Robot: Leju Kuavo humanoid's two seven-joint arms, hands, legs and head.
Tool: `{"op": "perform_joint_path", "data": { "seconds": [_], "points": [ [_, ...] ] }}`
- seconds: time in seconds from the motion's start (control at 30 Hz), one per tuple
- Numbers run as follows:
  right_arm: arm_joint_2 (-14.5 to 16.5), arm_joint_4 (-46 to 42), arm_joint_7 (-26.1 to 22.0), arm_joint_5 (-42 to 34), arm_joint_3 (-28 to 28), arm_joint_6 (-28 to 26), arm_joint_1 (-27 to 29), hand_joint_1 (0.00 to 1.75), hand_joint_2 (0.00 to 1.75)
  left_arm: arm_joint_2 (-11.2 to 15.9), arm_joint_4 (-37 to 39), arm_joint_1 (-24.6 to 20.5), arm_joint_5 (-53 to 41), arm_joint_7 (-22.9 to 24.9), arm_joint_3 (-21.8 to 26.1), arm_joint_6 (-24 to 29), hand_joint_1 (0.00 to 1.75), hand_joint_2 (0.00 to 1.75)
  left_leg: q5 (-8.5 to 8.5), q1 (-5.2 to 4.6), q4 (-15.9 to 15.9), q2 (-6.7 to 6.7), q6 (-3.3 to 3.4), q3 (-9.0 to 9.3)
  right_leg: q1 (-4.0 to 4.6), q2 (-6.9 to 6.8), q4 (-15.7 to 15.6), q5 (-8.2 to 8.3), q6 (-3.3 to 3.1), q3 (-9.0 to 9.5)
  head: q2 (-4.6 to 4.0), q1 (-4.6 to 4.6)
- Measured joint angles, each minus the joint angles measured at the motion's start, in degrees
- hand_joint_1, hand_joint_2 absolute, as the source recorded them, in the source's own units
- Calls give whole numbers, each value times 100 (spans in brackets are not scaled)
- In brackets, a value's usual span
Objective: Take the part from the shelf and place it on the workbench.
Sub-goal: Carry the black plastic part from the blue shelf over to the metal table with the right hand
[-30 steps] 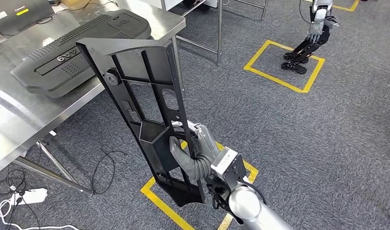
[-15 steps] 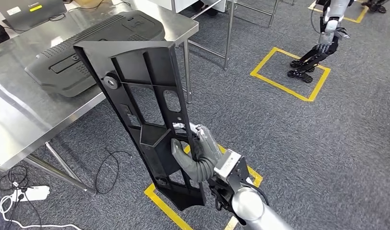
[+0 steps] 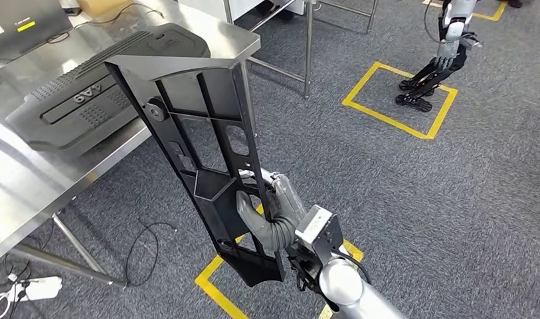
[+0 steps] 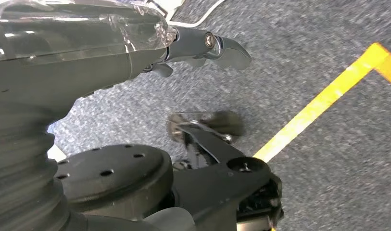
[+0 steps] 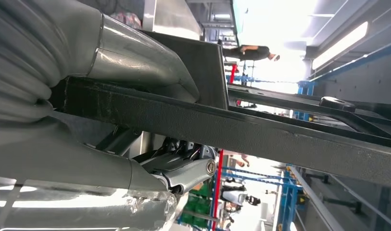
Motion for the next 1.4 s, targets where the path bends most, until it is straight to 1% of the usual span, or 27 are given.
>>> {"op": "perform_joint_path", "data": {
  "seconds": [0.03, 0.1, 0.13, 0.17, 0.23, 0.3, 0.37, 0.4, 0.47, 0.5, 0.6, 0.63, 0.67, 0.73, 0.8, 0.83, 0.9, 0.93, 0.97, 1.0, 1.03, 1.1, 1.17, 1.23, 1.3, 1.33, 1.4],
  "points": [
    [0, 0, 0, 0, 0, 0, 0, 175, 175, 1, 1, 5, 0, 0, 0, 5, 0, 175, 239, -29, -336, 1, 50, 35, 0, 5, -18, -60, 2, 95, 1, -18],
    [0, 0, 1, 0, 0, -1, 2, 175, 175, 6, 2, 24, 2, 0, 0, 14, 0, 175, 928, -120, -1128, -2, 187, 158, 3, 10, -81, -161, 19, 266, 0, -61],
    [0, 0, 1, 0, 0, -1, 3, 175, 175, 11, 3, 36, 3, 0, -1, 16, 0, 175, 1178, -159, -1397, -4, 249, 209, 5, 14, -130, -198, 40, 330, 0, -80],
    [0, 0, 2, 0, 0, -3, 6, 175, 175, 16, 4, 46, 4, 0, -1, 19, 0, 175, 1303, -183, -1553, -6, 296, 242, 8, 15, -166, -207, 65, 389, 0, -97],
    [0, 0, 1, 0, 0, -12, 0, 175, 175, 19, 4, 48, 7, -2, -2, 21, 0, 175, 1300, -169, -1697, -6, 348, 381, 18, -1, -175, -148, 141, 463, 1, -112],
    [0, 0, -3, 1, -1, -22, -27, 175, 175, 16, 3, 37, 8, -10, -2, 22, 0, 175, 1299, -136, -1850, -23, 380, 589, 30, -20, 145, -69, 194, 354, 1, -92],
    [-1, 0, -9, 2, -1, -26, -45, 175, 175, 15, 3, 16, 8, -17, -1, 25, 0, 175, 1257, -126, -1918, -44, 406, 720, 33, -23, 768, -214, 204, -30, 0, -34],
    [-3, 0, -11, 2, -1, -26, -41, 175, 175, 15, 3, 8, 8, -17, 0, 26, 0, 175, 1215, -128, -1917, -49, 416, 754, 34, -23, 1050, -393, 210, -266, 0, 1],
    [-11, 0, -11, 2, 0, -26, -20, 175, 175, 11, 3, 6, 8, -20, 0, 25, 0, 175, 1106, -134, -1886, -60, 409, 831, 34, -24, 1235, -667, 228, -595, 0, 63],
    [-16, 0, -11, 2, 0, -28, -16, 175, 175, 9, 3, 8, 7, -26, 0, 25, 0, 175, 1041, -134, -1855, -66, 397, 880, 33, -24, 1088, -611, 238, -645, 0, 97],
    [-25, 4, -12, 1, 0, -32, -13, 175, 175, 7, 3, 0, 9, -69, 1, 25, 0, 175, 829, -127, -1700, -74, 332, 982, 40, -27, 228, 165, 216, -538, 0, 195],
    [-26, 8, -13, 1, 0, -32, -17, 175, 175, 7, 3, -8, 10, -82, 1, 25, 0, 175, 775, -126, -1640, -72, 300, 973, 48, -34, 80, 341, 185, -544, 0, 222],
    [-25, 12, -14, 1, -1, -32, -16, 175, 175, 7, 3, -13, 13, -92, 2, 26, 0, 175, 736, -127, -1581, -71, 264, 954, 59, -39, 53, 414, 141, -584, 0, 235],
    [-20, 15, -18, -2, -2, -32, -20, 175, 175, 10, 3, -20, 19, -103, 1, 25, 0, 175, 690, -130, -1489, -72, 200, 928, 56, -50, 55, 436, 58, -624, 1, 234],
    [-14, 15, -27, -4, -2, -32, -28, 175, 175, 14, 2, -22, 25, -105, 0, 20, 0, 175, 555, -120, -1302, -70, 132, 889, 36, -51, 41, 435, 0, -582, 0, 201],
    [-9, 15, -33, -5, -2, -31, -37, 175, 175, 15, 2, -26, 26, -104, 0, 15, 0, 175, 413, -102, -1081, -68, 93, 797, 24, -52, 33, 435, -18, -562, 0, 174],
    [-3, 15, -39, -5, -2, -28, -45, 175, 175, 14, 1, -26, 26, -99, 0, 7, 0, 175, 69, -45, -400, -65, 19, 472, 24, -53, 31, 423, -37, -553, 1, 105],
    [-2, 15, -39, -6, -2, -27, -44, 175, 175, 14, 1, -24, 27, -95, 0, 5, 0, 175, -55, -17, -94, -64, -10, 311, 24, -52, 31, 419, -39, -554, 2, 82],
    [-2, 15, -39, -7, -2, -25, -43, 175, 175, 14, 2, -20, 28, -90, -1, 4, 0, 175, -89, 6, 67, -64, -30, 216, 23, -49, 31, 414, -36, -552, 2, 63],
    [-2, 15, -39, -7, -2, -24, -42, 175, 175, 14, 1, -18, 28, -86, -1, 4, 0, 175, -10, 21, 12, -64, -39, 222, 21, -45, 32, 409, -30, -545, 2, 47],
    [-2, 15, -39, -7, -2, -24, -42, 175, 175, 14, 2, -18, 28, -84, -2, 5, 0, 175, 166, 30, -255, -63, -35, 334, 17, -42, 31, 403, -22, -532, 1, 28],
    [3, 15, -40, -7, -2, -21, -45, 175, 175, 14, 2, -23, 27, -81, -1, 12, 0, 175, 561, 19, -1067, -57, 2, 685, 12, -41, 25, 396, 3, -503, 1, -2],
    [10, 15, -41, -7, -2, -18, -47, 175, 175, 14, 2, -27, 25, -78, -1, 19, 0, 175, 673, -27, -1516, -33, 65, 834, 4, -49, 6, 402, 58, -496, 1, -16],
    [13, 15, -42, -7, -2, -15, -49, 175, 175, 14, 1, -19, 22, -76, -2, 21, 0, 175, 683, -65, -1576, -16, 146, 815, -5, -63, -36, 411, 140, -476, 0, -19],
    [14, 16, -43, -7, -2, -13, -52, 175, 175, 7, 1, -11, 21, -76, -2, 22, 0, 175, 797, -41, -1692, -18, 221, 900, 9, -81, 27, 338, 199, -472, 0, 10],
    [14, 16, -46, -5, -2, -10, -58, 175, 175, 4, 1, -14, 20, -76, -2, 22, 0, 175, 842, -31, -1756, -18, 253, 943, 28, -81, 186, 225, 212, -536, 0, 46],
    [11, 16, -48, -3, -2, -7, -58, 175, 175, 1, 1, -24, 18, -74, -1, 22, 0, 175, 881, -46, -1808, -17, 294, 974, 60, -61, 854, -145, 204, -843, 0, 143]
  ]
}}
